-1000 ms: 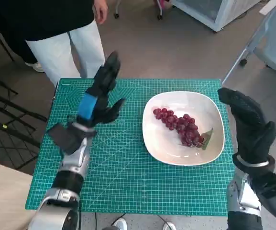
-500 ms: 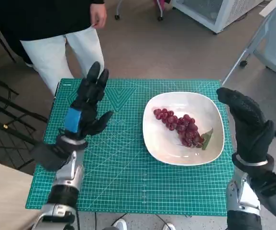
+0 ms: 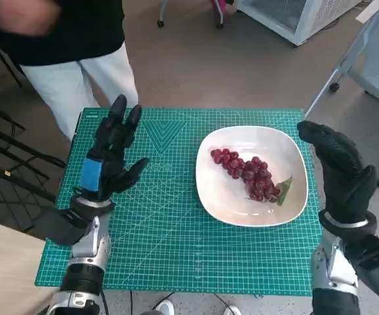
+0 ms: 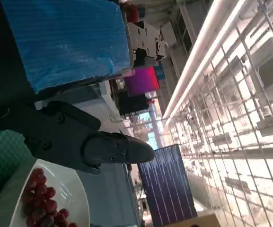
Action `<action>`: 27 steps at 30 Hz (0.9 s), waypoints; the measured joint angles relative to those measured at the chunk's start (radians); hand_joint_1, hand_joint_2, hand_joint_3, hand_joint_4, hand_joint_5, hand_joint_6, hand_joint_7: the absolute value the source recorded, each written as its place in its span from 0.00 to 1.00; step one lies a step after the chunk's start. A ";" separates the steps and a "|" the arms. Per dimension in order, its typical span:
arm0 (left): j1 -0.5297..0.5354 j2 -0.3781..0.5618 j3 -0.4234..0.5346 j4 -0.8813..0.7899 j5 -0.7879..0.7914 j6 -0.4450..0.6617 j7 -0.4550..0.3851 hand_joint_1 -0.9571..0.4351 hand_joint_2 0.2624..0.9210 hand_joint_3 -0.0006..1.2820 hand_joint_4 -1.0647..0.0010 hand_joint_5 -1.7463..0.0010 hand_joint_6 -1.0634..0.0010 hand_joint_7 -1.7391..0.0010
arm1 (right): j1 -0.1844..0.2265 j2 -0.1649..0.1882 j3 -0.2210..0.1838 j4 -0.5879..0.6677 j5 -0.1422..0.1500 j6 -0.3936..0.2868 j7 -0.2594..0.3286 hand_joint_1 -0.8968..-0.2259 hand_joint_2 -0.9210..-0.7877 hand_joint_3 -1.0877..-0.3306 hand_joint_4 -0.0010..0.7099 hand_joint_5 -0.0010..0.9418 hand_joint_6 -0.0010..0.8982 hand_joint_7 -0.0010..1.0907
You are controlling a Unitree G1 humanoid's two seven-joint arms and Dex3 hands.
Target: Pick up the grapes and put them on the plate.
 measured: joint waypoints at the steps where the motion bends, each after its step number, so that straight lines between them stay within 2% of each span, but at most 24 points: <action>1: 0.001 0.000 0.001 0.000 0.002 -0.001 0.003 0.39 1.00 0.16 0.72 0.98 0.76 0.97 | 0.000 0.000 0.000 0.000 0.000 0.000 0.000 0.48 0.00 0.47 0.23 0.00 0.00 0.32; 27: 0.009 -0.004 -0.002 0.004 0.023 -0.002 0.000 0.38 1.00 0.16 0.69 0.99 0.72 0.98 | -0.014 -0.002 0.000 0.018 0.006 0.007 0.005 0.48 0.00 0.48 0.24 0.01 0.00 0.33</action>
